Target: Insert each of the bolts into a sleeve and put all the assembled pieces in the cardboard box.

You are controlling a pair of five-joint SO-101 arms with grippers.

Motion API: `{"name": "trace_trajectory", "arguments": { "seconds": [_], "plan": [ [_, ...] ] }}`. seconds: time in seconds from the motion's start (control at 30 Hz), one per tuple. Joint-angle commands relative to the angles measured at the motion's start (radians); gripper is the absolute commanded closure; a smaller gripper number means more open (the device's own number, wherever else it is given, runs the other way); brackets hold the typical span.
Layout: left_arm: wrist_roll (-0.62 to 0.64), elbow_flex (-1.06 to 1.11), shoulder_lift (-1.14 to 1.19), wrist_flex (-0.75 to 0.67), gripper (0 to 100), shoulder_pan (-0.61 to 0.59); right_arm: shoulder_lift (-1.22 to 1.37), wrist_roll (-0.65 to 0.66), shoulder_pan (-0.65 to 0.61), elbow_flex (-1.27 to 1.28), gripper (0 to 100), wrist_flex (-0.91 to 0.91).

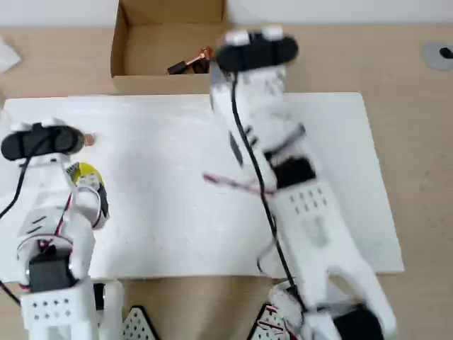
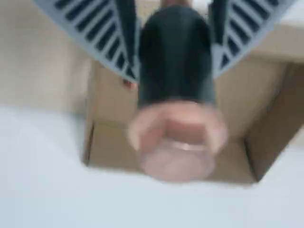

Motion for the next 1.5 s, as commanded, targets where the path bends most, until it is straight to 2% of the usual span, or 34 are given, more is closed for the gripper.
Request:
{"name": "trace_trajectory", "arguments": {
  "seconds": [0.0, 0.3, 0.53, 0.67, 0.83, 1.13, 1.27, 1.47],
  "plan": [
    [0.000, -0.018, 0.088, -0.054, 100, -0.012, 0.222, -0.008, 0.018, -0.306, 98.9, 0.003],
    [-0.008, -0.023, 0.232, -0.135, 100, -0.012, 0.898, 0.020, 0.030, -1.010, 98.9, 0.006],
    [-0.008, -0.021, 0.237, -0.130, 100, -0.011, 1.429, 0.041, 0.027, -1.689, 98.9, 0.173],
    [-0.008, -0.014, 0.237, -0.118, 100, -0.011, 1.698, 0.092, 0.025, -1.965, 98.9, 0.209],
    [-0.008, -0.012, 0.237, -0.089, 100, -0.009, 1.873, 0.112, 0.027, -2.075, 98.8, 0.203],
    [0.000, 0.029, 0.231, -0.077, 100, 0.072, 1.886, 0.112, 0.015, -2.081, 98.0, 0.201],
    [0.009, 0.011, 0.229, -0.032, 98, 0.075, 1.886, 0.143, 0.019, -2.078, 88.6, 0.224],
    [0.008, -0.029, 0.229, 0.005, 96, 0.068, 1.886, 0.175, 0.015, -2.140, 73.3, 0.358]
  ]
}}
